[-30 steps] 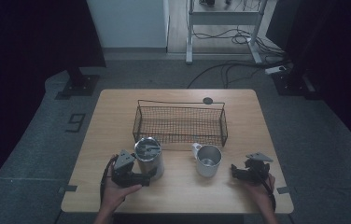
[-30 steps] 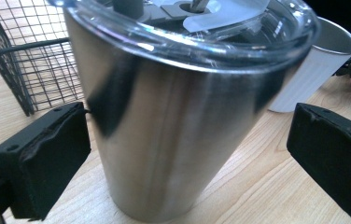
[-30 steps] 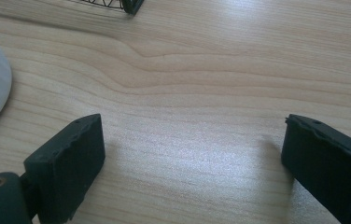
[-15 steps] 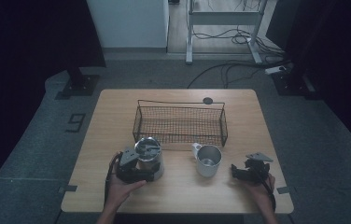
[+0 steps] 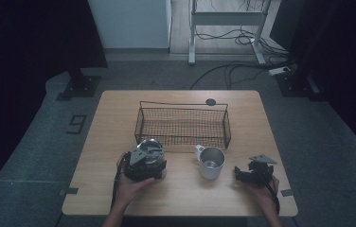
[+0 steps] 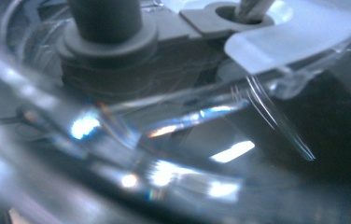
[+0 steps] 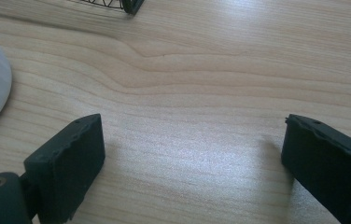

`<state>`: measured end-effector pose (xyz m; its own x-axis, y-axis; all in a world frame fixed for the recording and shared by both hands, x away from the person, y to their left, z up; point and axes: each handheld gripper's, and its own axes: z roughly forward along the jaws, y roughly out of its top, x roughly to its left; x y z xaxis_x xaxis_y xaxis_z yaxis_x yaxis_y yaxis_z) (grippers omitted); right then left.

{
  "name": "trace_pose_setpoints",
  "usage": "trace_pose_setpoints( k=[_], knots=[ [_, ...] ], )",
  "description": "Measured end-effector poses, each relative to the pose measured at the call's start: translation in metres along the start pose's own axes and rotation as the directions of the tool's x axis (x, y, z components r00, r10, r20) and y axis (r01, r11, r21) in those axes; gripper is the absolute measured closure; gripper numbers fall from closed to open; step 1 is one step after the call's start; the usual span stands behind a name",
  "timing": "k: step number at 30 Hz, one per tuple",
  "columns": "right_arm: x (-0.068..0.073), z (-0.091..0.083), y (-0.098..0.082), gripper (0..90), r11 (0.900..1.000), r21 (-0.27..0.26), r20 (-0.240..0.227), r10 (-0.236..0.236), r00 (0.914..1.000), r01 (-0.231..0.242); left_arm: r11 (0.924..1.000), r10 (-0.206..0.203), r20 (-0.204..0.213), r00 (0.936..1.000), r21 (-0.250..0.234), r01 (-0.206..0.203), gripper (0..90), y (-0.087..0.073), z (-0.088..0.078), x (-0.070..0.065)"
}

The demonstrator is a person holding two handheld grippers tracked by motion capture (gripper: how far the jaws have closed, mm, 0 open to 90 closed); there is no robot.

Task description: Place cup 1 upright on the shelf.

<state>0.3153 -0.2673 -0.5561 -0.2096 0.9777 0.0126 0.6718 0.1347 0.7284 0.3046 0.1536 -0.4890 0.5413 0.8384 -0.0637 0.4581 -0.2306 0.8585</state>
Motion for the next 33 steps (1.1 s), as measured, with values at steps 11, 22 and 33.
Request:
trace_pose_setpoints(
  k=[11, 22, 33],
  knots=[
    [0.0, 0.0, 0.0, 6.2, 1.0, -0.001, 0.0, 0.0, 1.0, 0.0, 0.9998, 0.019, -0.003, 0.9998, -0.003, -0.019, 3.4, 0.001, -0.001, 0.001],
    [0.0, 0.0, 0.0, 6.2, 1.0, 0.0, 0.0, 0.0, 1.0, 0.0, 0.9995, 0.026, 0.005, 0.9996, -0.015, -0.026, 3.7, 0.001, -0.007, 0.004],
    [0.0, 0.0, 0.0, 6.2, 1.0, -0.001, -0.001, 0.0, 1.0, 0.0, 0.998, 0.016, 0.014, 0.9998, -0.061, -0.015, 3.8, 0.008, -0.024, 0.01]
  ],
)
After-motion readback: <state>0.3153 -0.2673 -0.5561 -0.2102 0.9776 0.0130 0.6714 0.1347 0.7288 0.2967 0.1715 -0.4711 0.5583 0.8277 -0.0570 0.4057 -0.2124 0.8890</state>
